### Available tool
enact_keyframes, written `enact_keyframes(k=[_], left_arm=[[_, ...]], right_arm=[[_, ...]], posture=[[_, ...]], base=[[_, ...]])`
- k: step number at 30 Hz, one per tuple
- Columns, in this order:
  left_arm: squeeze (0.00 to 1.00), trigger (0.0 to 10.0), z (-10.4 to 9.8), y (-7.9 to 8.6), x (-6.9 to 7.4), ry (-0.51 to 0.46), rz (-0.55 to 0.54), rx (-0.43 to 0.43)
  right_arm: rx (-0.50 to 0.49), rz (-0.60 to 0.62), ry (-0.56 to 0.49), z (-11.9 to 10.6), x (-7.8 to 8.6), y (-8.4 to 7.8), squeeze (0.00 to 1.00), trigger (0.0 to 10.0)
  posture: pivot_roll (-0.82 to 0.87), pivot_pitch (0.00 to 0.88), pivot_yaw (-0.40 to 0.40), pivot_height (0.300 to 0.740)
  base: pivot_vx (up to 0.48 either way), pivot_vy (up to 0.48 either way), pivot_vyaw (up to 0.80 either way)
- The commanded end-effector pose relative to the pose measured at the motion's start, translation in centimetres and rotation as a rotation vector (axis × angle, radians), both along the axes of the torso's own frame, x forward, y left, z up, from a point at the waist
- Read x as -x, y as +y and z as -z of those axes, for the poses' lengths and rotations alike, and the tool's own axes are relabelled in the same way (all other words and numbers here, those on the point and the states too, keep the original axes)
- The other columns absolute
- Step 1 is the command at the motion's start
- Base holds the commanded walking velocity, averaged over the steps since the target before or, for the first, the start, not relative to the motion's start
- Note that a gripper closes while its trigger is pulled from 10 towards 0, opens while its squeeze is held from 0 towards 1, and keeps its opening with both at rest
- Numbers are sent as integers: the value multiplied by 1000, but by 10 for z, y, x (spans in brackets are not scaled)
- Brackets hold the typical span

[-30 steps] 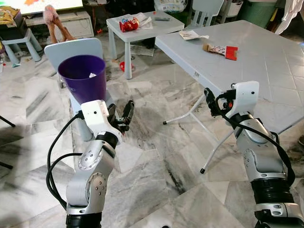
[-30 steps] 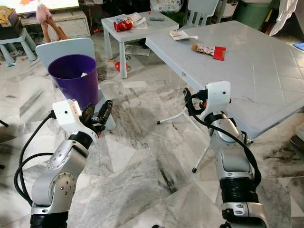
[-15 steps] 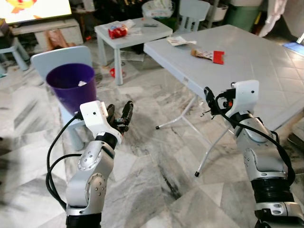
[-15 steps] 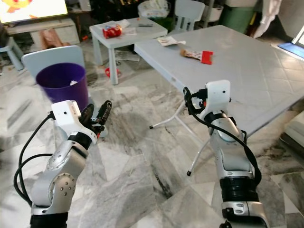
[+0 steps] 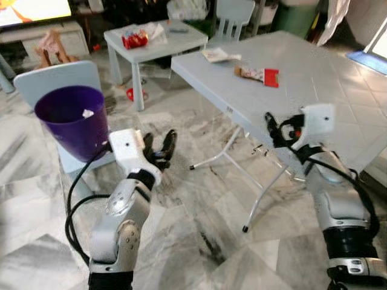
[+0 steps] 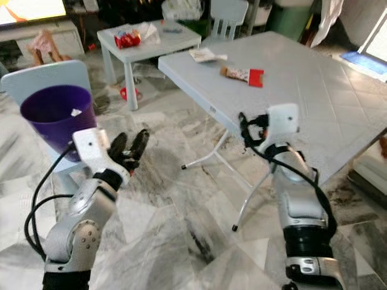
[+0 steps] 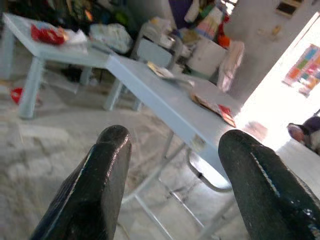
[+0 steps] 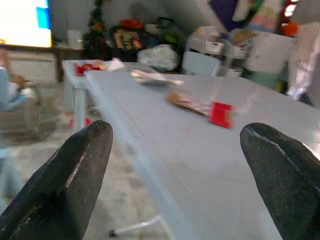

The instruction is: Picking trash to rubbish bin

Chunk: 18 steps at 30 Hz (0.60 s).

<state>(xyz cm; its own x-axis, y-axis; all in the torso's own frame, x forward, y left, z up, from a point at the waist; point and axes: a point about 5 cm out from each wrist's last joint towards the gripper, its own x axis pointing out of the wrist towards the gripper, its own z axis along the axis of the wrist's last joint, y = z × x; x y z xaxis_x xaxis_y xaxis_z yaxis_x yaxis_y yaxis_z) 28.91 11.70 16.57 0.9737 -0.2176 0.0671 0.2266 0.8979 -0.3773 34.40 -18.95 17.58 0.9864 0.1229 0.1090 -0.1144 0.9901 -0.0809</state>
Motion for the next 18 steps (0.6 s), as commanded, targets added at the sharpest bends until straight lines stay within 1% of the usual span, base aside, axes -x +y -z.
enact_keyframes(k=[1,18], left_arm=[[0,10000,1,4,0,4,-20,-3],[0,10000,1,4,-1,6,-21,-4]], right_arm=[[6,-11,-23,-6,-2,3,0,10000],[15,-20,-30,-7,-3,4,0,10000]], posture=[[41,69,-57,740],[41,69,-59,740]], base=[[277,0,0],[287,0,0]])
